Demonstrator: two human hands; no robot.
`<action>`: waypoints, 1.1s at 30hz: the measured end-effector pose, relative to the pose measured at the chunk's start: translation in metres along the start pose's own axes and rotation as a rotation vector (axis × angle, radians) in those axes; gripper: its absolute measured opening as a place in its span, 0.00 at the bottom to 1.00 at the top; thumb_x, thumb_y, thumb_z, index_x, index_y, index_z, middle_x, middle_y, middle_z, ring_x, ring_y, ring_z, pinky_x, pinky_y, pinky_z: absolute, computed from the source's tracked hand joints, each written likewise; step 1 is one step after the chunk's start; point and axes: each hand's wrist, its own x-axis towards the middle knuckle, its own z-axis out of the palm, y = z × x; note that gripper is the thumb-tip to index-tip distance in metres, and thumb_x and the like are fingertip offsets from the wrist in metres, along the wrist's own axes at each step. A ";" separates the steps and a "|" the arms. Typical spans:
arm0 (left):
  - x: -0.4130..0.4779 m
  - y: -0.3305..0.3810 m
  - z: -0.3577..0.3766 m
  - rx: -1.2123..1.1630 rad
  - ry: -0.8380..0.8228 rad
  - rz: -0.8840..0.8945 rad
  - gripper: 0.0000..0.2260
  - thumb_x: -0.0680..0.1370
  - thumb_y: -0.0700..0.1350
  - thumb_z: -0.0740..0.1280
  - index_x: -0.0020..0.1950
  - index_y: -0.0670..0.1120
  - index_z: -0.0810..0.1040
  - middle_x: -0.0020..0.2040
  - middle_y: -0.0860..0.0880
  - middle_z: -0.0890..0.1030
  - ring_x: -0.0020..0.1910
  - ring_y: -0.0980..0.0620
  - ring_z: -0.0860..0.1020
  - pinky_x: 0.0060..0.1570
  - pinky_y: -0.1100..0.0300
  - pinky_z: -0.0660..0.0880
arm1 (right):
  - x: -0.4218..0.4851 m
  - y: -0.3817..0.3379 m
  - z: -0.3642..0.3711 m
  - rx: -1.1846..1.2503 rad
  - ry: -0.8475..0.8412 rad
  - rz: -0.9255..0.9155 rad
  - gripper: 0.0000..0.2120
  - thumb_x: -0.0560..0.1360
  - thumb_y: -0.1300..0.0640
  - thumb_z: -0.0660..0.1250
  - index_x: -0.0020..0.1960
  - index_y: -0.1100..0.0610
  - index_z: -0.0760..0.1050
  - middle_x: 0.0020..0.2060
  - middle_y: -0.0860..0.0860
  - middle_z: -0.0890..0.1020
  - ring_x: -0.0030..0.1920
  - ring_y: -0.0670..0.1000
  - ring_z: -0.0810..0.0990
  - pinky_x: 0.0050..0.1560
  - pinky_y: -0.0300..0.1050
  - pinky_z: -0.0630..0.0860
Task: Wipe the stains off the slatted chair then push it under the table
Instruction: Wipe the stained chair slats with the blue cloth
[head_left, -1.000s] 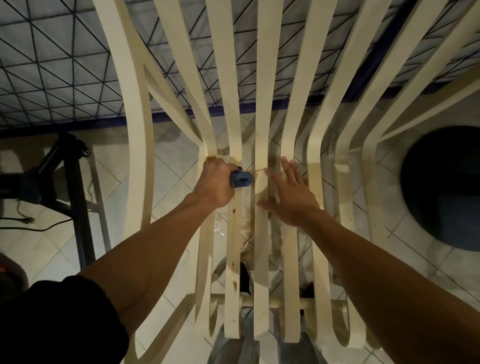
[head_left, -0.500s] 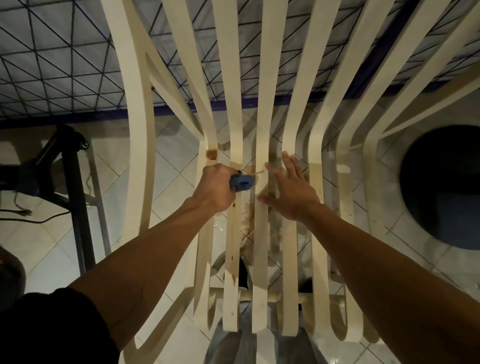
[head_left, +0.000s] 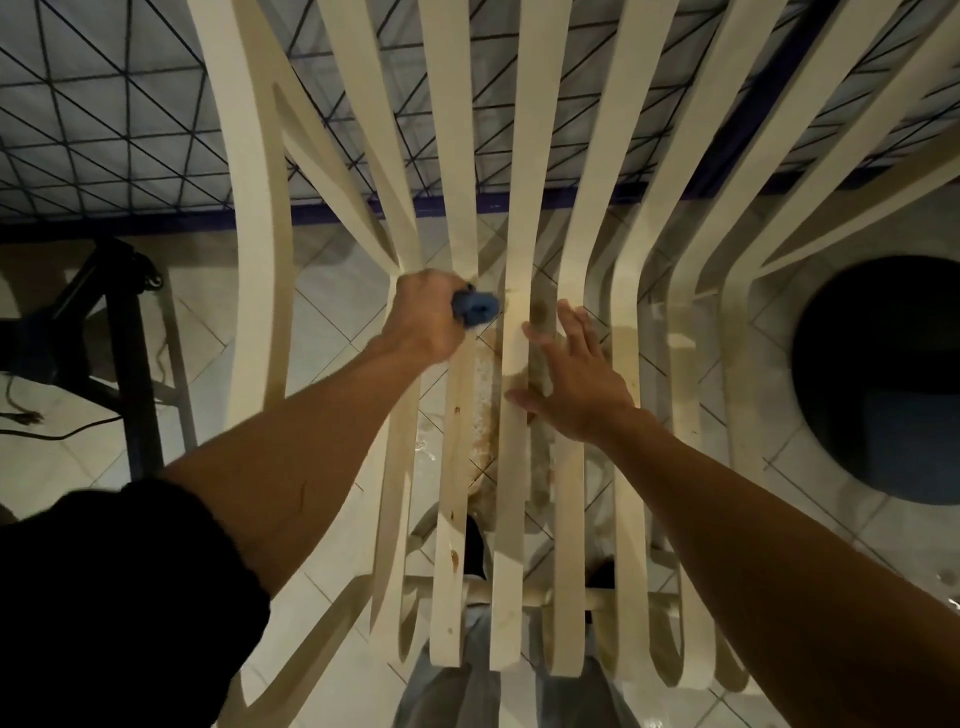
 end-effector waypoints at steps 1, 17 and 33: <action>0.008 0.001 -0.001 0.005 0.009 -0.003 0.09 0.75 0.34 0.67 0.52 0.38 0.83 0.47 0.41 0.82 0.51 0.45 0.80 0.53 0.56 0.75 | 0.000 0.000 0.000 -0.002 -0.002 0.000 0.41 0.75 0.39 0.67 0.79 0.43 0.47 0.79 0.50 0.36 0.76 0.53 0.30 0.75 0.59 0.47; -0.077 -0.006 0.005 0.030 -0.259 0.037 0.09 0.73 0.35 0.67 0.51 0.40 0.83 0.45 0.43 0.82 0.47 0.47 0.79 0.48 0.55 0.77 | -0.001 -0.003 0.000 0.016 0.015 0.028 0.42 0.74 0.40 0.69 0.79 0.43 0.49 0.78 0.49 0.36 0.76 0.52 0.30 0.74 0.60 0.50; -0.123 -0.021 0.015 0.035 -0.222 0.105 0.09 0.71 0.31 0.68 0.47 0.42 0.83 0.41 0.43 0.80 0.41 0.45 0.78 0.41 0.51 0.77 | -0.002 -0.004 -0.001 0.019 0.020 0.020 0.42 0.74 0.43 0.70 0.79 0.45 0.49 0.79 0.50 0.38 0.77 0.53 0.32 0.74 0.61 0.52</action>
